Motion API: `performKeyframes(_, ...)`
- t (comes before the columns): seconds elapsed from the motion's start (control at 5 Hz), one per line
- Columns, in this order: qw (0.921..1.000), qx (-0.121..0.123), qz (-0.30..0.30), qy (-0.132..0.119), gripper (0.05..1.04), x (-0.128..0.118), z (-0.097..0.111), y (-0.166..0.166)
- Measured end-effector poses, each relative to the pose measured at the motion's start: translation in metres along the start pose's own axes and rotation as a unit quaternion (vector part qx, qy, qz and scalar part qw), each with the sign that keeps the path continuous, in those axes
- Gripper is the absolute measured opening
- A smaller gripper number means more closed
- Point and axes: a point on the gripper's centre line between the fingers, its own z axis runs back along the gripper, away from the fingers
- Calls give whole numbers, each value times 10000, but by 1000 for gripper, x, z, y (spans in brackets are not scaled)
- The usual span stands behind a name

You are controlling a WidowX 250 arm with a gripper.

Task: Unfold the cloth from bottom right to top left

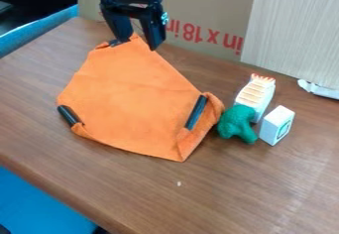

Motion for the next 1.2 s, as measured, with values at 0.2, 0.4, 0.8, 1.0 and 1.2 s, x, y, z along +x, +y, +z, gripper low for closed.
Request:
performKeyframes(0.2,9998,-71,36,159,1001,-4,-11,-1)
performKeyframes(0.4,9997,-123,146,145,1001,-9,-16,1)
performKeyframes(0.8,9953,186,891,-328,1001,-25,-15,13)
performKeyframes(1.0,9811,705,1649,-724,1001,-34,-9,23)
performKeyframes(1.2,9700,960,2035,-918,1001,-40,-6,25)
